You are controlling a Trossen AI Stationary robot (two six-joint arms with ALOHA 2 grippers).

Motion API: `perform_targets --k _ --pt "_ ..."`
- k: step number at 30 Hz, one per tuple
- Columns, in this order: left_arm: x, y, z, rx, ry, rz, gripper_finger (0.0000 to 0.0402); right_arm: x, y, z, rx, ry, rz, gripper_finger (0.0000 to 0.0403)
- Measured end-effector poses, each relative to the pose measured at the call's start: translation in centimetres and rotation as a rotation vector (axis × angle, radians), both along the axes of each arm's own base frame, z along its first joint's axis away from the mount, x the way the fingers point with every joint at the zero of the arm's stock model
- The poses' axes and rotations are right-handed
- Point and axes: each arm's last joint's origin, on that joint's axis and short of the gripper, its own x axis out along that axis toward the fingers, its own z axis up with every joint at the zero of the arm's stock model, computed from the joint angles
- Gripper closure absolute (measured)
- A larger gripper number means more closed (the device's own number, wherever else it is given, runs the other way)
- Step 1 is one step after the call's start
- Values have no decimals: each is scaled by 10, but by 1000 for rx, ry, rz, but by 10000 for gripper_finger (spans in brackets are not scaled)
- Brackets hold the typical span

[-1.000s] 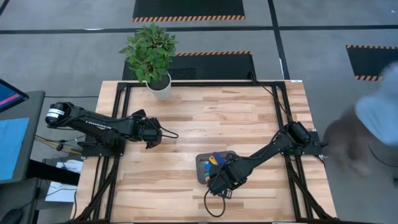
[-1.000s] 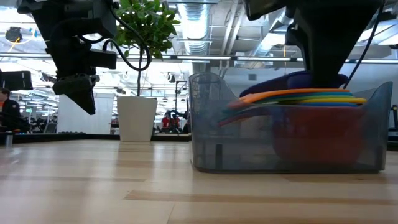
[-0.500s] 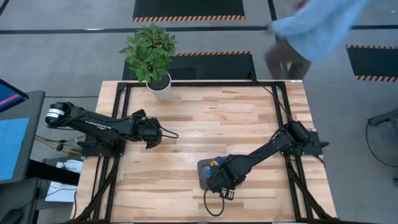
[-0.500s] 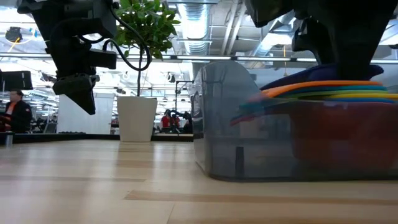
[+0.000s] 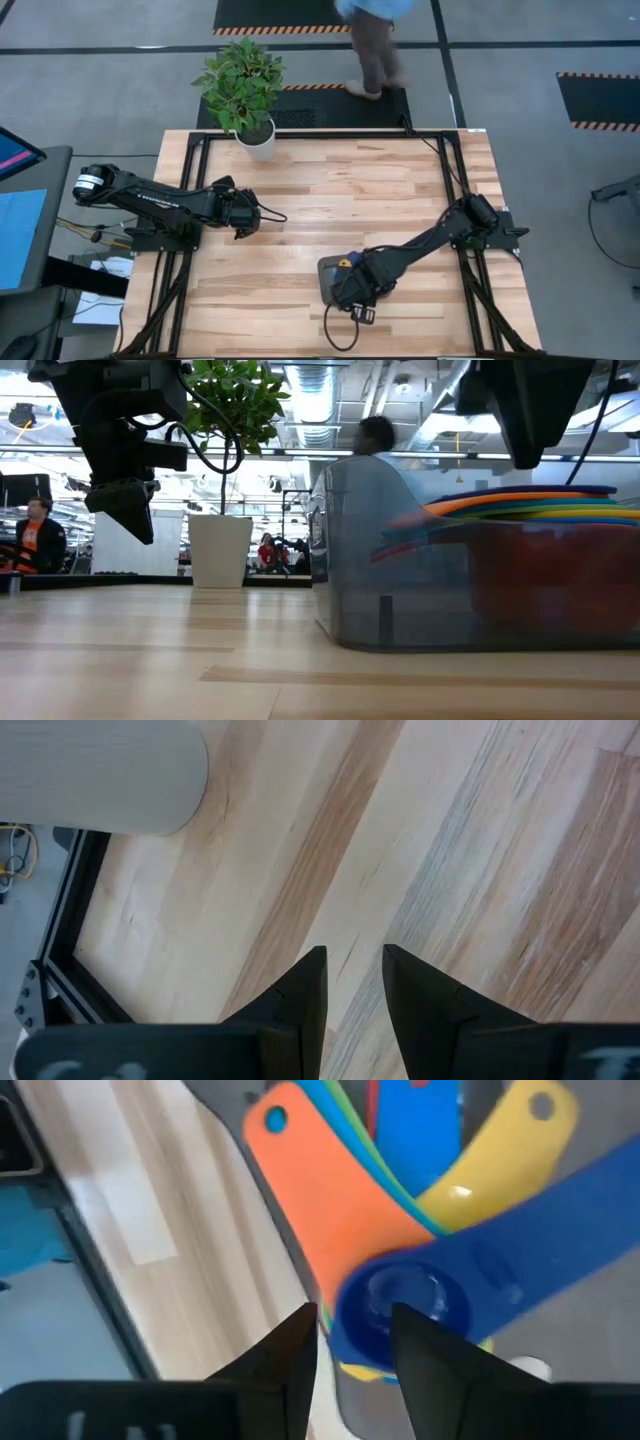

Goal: Nest measuring cups in basket
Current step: Stack the dark blue measuring cup on top of the orange measuring cup in the black bin

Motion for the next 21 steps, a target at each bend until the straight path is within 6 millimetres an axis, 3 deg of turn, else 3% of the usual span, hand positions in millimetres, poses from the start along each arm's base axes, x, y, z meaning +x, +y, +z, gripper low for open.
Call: perform_targets --k 12,21 --pt "0 0 0 0 0 0 310 -10 -26 2 -434 -19 -206 297" --pt "0 0 0 1 1 -2 310 -2 -49 -16 -422 27 -257 318"
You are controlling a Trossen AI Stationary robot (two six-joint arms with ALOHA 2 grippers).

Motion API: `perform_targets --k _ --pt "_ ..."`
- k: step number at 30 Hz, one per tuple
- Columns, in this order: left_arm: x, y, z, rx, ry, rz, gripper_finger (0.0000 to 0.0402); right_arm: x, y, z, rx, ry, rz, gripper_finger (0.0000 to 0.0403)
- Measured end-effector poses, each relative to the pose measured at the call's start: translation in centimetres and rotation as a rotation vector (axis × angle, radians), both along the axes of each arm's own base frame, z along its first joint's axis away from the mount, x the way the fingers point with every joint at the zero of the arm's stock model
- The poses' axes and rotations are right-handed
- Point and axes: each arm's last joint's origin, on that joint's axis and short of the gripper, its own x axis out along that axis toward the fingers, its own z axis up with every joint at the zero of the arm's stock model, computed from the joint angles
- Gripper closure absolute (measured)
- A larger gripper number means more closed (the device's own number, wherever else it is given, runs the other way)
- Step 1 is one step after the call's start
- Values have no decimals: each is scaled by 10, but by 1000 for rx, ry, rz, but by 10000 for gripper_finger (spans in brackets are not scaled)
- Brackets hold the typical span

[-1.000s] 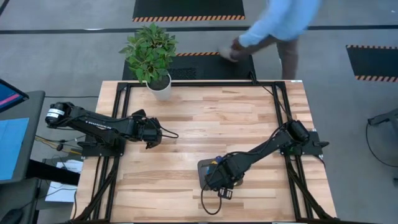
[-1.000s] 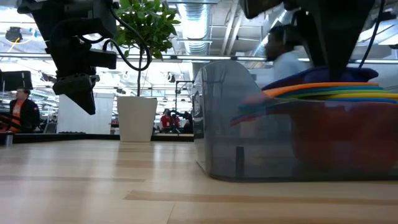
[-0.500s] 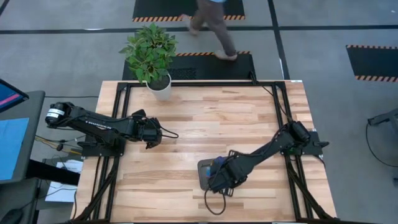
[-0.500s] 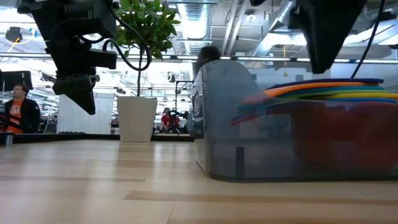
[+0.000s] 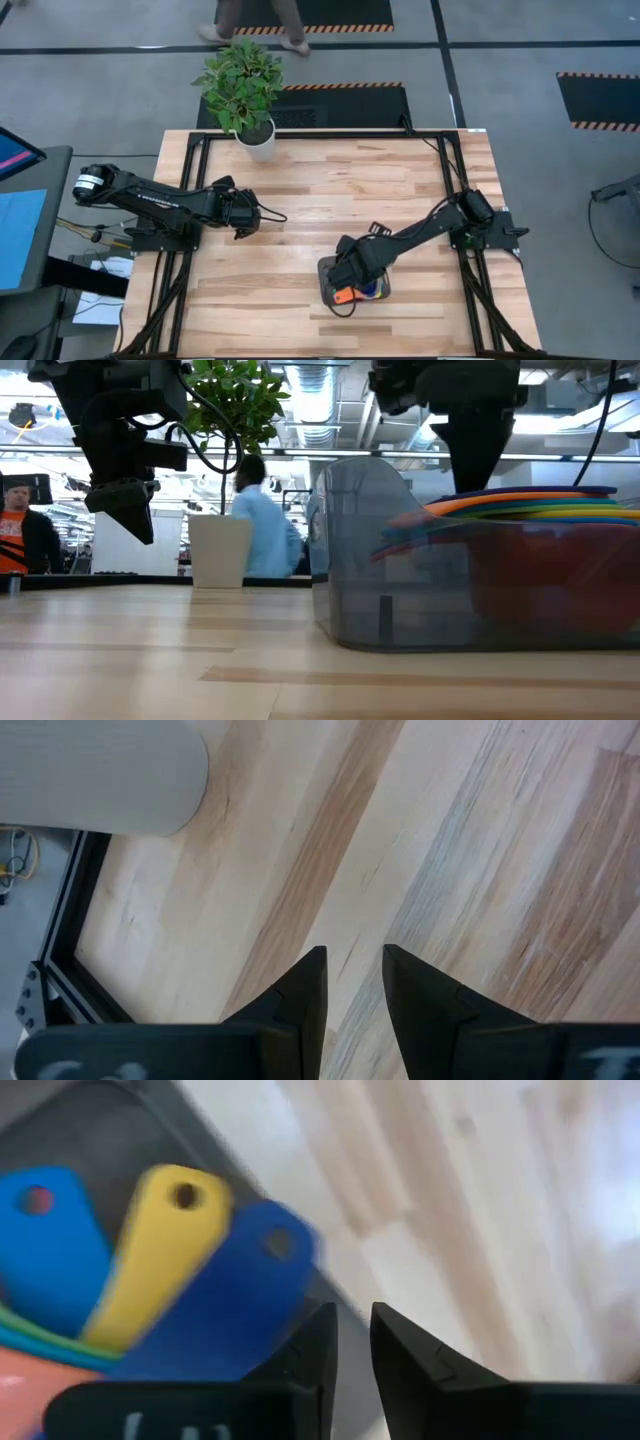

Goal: Nest measuring cups in basket
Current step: Stack the dark blue measuring cup on top of the orange measuring cup in the black bin

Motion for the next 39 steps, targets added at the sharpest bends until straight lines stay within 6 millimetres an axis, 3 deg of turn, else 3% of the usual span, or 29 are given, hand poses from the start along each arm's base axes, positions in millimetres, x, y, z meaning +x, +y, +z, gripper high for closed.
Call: perform_targets --k 12,24,31,39 --pt "0 0 0 8 9 -14 310 15 8 -7 120 -91 172 321" --pt "0 0 0 8 8 -14 310 11 21 -8 185 -71 234 321" --pt "0 0 0 8 9 -15 310 16 36 -7 259 -153 331 321" --pt "0 0 0 8 8 -15 310 18 38 -6 275 -177 349 321"
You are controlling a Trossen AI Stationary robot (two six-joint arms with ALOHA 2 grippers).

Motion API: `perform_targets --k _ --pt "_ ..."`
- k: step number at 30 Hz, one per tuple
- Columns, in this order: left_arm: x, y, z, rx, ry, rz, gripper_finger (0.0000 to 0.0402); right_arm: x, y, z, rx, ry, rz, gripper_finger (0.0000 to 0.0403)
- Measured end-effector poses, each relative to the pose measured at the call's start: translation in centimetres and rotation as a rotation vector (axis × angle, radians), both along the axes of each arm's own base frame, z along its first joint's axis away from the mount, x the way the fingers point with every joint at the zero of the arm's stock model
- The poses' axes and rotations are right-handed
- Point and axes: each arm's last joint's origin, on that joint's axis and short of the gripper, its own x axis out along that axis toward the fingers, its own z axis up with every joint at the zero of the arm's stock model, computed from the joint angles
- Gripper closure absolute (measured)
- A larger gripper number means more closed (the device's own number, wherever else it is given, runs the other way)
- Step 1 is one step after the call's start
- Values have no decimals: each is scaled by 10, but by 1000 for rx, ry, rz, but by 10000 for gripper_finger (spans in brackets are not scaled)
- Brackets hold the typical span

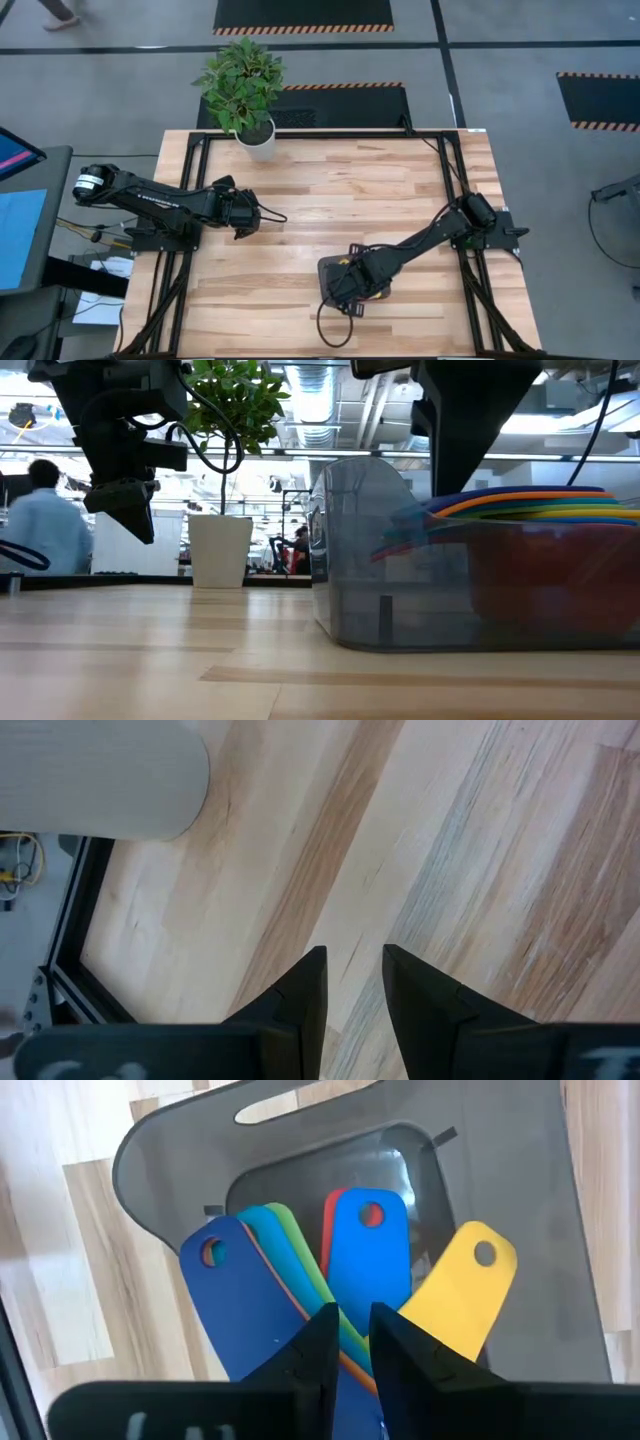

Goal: Nest measuring cups in basket
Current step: Stack the dark blue measuring cup on top of the orange measuring cup in the black bin, then adjust the nested measuring cups in the black bin

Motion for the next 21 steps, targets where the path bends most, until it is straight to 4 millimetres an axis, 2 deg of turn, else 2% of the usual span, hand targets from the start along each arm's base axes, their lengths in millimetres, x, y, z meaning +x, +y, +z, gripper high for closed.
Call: perform_targets --k 5,10,15,21 --pt "0 0 0 0 0 0 310 2 -3 4 5 -3 10 321" --pt "0 0 0 0 -3 0 310 12 -2 26 60 -56 82 321" --pt "1 0 0 -1 -7 0 310 13 9 43 92 -112 140 321" --pt "1 0 0 -1 -7 0 310 9 18 44 157 -98 10 321"
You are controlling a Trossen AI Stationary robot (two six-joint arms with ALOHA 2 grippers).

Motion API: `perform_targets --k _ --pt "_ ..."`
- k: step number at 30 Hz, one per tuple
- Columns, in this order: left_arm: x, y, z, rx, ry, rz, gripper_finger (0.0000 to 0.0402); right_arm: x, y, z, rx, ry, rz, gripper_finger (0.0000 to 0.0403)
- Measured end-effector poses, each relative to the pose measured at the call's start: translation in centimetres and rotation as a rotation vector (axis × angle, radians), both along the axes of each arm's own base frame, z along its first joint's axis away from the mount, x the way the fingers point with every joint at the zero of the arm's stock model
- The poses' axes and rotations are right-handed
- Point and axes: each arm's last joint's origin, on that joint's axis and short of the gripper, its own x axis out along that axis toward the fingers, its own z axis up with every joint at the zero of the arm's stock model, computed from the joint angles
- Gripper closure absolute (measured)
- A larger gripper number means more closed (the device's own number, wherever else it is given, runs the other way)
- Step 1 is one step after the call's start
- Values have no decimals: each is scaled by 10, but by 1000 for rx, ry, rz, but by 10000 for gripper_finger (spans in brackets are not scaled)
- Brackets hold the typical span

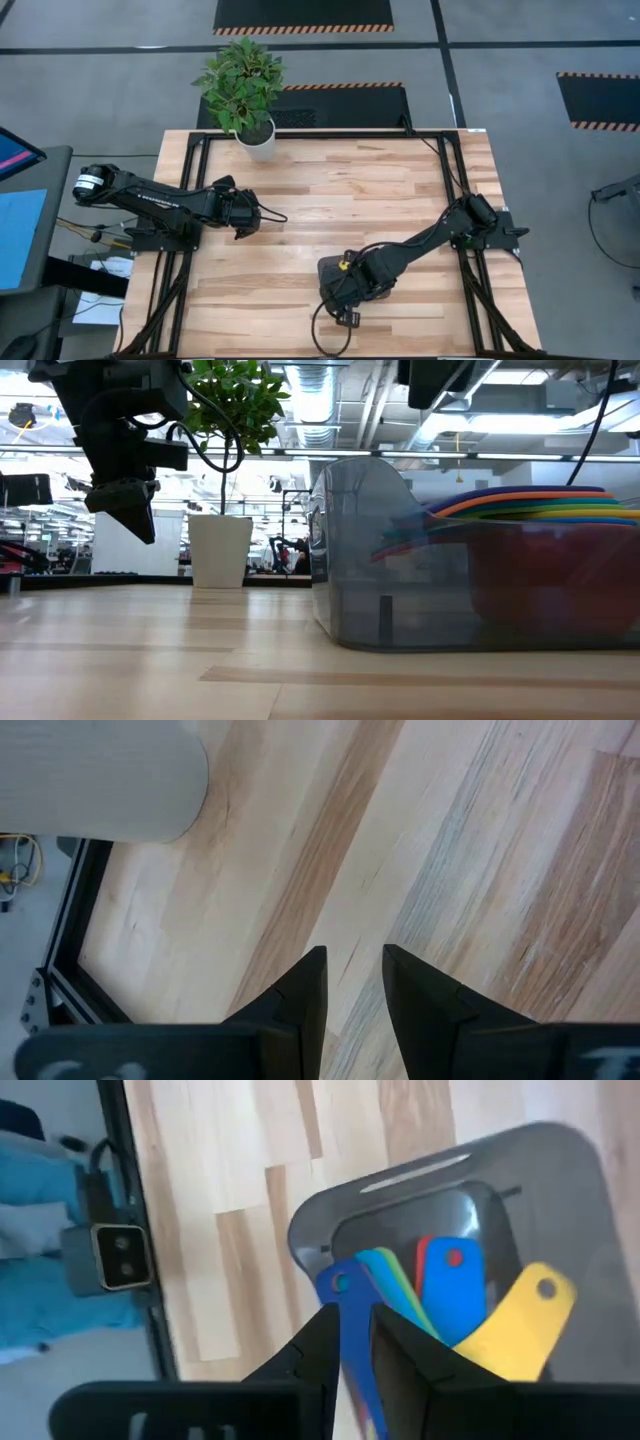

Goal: Nest measuring cups in basket
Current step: Adjust the nested measuring cups in the black bin

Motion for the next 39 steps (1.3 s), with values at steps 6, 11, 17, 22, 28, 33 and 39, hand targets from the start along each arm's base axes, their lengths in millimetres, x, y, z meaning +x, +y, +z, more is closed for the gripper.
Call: perform_targets --k 6,11,17,22,28,33,39 --pt "0 0 0 0 0 0 310 -7 11 -4 38 38 -1 322" --pt "0 0 0 0 0 0 310 -17 29 -4 42 33 51 345" --pt "0 0 0 0 -3 -3 310 -26 43 -4 43 30 87 395" --pt "1 0 0 0 -12 -4 310 -21 42 -2 17 -33 58 376" --pt "2 0 0 0 -15 -6 310 -17 37 -2 6 -50 39 396" --pt "2 0 0 -2 -20 1 310 -14 41 -1 -4 -117 24 381" --pt "2 0 0 -2 -22 3 310 -15 48 -26 12 -149 37 375"
